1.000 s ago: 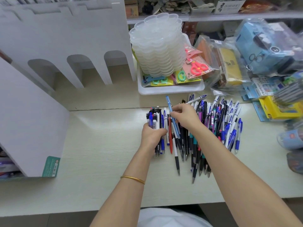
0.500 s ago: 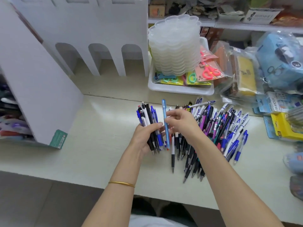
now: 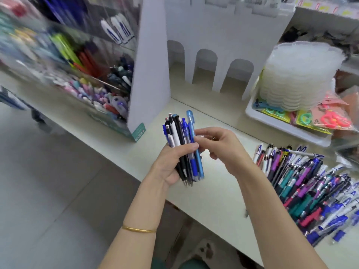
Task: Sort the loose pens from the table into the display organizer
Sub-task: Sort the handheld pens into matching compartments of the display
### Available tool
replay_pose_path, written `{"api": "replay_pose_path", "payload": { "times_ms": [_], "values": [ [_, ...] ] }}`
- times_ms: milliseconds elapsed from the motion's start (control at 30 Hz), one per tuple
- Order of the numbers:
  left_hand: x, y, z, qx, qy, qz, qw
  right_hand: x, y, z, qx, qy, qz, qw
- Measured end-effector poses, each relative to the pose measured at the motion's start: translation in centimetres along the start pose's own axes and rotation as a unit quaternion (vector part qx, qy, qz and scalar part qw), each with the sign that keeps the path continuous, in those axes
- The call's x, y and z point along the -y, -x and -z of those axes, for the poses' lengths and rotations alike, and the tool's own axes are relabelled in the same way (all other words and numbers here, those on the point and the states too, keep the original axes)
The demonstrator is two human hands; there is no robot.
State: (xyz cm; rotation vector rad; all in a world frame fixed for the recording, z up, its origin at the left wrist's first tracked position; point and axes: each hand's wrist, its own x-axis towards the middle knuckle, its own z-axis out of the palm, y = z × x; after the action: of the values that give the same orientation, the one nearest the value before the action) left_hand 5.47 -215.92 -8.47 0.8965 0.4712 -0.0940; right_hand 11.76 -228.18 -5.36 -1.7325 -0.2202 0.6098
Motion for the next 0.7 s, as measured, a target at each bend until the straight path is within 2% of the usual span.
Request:
{"api": "replay_pose_path", "payload": {
  "times_ms": [200, 433, 533, 633, 700],
  "values": [
    [-6.7, 2.7, 7.5, -0.006, -0.026, -0.096, 0.995, 5.6, -0.4, -9.7, 0.063, 0.039, 0.047, 0.996],
    [-16.4, 5.8, 18.2, -0.090, -0.104, -0.195, 0.971, 11.8, -3.0, -23.3, -0.013, 0.006, 0.182, 0.983],
    [-19.6, 6.6, 21.2, -0.115, -0.118, -0.220, 0.961, 13.9, -4.5, -28.1, 0.014, 0.003, 0.217, 0.976],
    [-22.1, 6.5, 23.3, -0.112, -0.122, -0.228, 0.959, 15.8, -6.5, -32.0, 0.059, 0.083, 0.232, 0.967],
    [-23.4, 5.8, 24.4, -0.110, -0.103, -0.227, 0.962, 16.8, -8.0, -34.2, 0.058, 0.161, 0.244, 0.955]
  ]
}}
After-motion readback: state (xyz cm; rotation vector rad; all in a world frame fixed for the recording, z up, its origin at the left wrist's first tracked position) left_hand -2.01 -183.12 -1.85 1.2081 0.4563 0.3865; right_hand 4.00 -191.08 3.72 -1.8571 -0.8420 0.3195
